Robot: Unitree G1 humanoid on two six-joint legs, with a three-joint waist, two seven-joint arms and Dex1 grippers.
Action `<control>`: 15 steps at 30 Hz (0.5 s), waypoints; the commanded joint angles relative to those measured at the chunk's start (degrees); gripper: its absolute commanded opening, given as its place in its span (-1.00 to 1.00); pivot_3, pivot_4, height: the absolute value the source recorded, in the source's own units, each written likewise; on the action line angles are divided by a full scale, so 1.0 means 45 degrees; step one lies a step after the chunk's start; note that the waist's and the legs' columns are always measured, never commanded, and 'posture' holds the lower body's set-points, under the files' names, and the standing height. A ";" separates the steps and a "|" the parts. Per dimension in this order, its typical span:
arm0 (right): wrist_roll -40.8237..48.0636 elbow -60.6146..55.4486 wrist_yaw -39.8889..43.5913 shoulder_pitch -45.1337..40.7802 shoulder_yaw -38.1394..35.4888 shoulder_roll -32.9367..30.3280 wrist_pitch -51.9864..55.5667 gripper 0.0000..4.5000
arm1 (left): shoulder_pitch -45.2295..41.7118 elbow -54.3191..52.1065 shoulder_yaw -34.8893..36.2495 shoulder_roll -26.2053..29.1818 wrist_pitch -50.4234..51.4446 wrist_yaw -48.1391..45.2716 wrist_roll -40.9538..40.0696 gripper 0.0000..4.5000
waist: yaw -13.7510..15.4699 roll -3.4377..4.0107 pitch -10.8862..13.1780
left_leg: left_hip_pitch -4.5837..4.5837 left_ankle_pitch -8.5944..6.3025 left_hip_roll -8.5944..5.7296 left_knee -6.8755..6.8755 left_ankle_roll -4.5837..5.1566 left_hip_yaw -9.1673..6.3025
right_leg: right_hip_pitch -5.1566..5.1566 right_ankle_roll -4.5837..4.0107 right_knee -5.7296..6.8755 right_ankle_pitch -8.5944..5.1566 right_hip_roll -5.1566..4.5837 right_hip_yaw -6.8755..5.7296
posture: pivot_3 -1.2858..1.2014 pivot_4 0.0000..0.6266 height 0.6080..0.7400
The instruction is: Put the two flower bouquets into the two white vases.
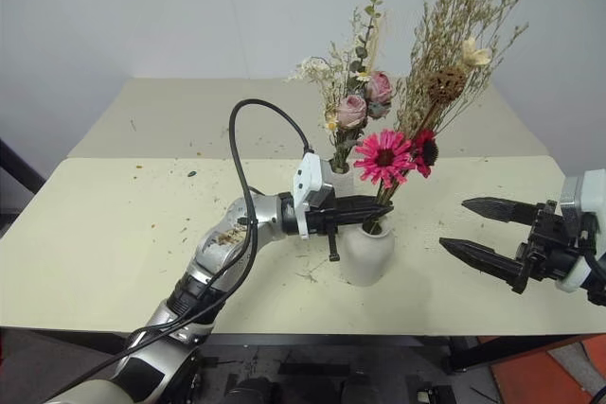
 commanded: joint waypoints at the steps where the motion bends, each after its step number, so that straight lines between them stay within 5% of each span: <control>1: 0.0221 -0.0220 0.0172 -0.0052 -0.0588 -0.0124 -0.0172 1.00 | 0.0002 -0.0097 0.0061 -0.0023 -0.0260 0.0001 0.0034 -0.98 | 0.0008 -0.0001 0.0000 | 0.0000 0.0000 0.0000 0.0000 0.0000 0.0000 | 0.0000 0.0000 0.0000 0.0000 0.0000 0.0000 | 0.03 -0.52 1.00; 15: 0.0055 -0.0136 0.0269 -0.0131 -0.0584 -0.0076 -0.0310 1.00 | 0.0287 0.0021 -0.0032 0.0538 -0.0382 -0.0438 0.0323 -0.98 | 0.0005 0.0006 -0.0004 | 0.0000 0.0000 0.0000 0.0006 0.0000 0.0000 | 0.0002 0.0000 0.0001 0.0000 0.0000 0.0000 | 0.03 -0.52 1.00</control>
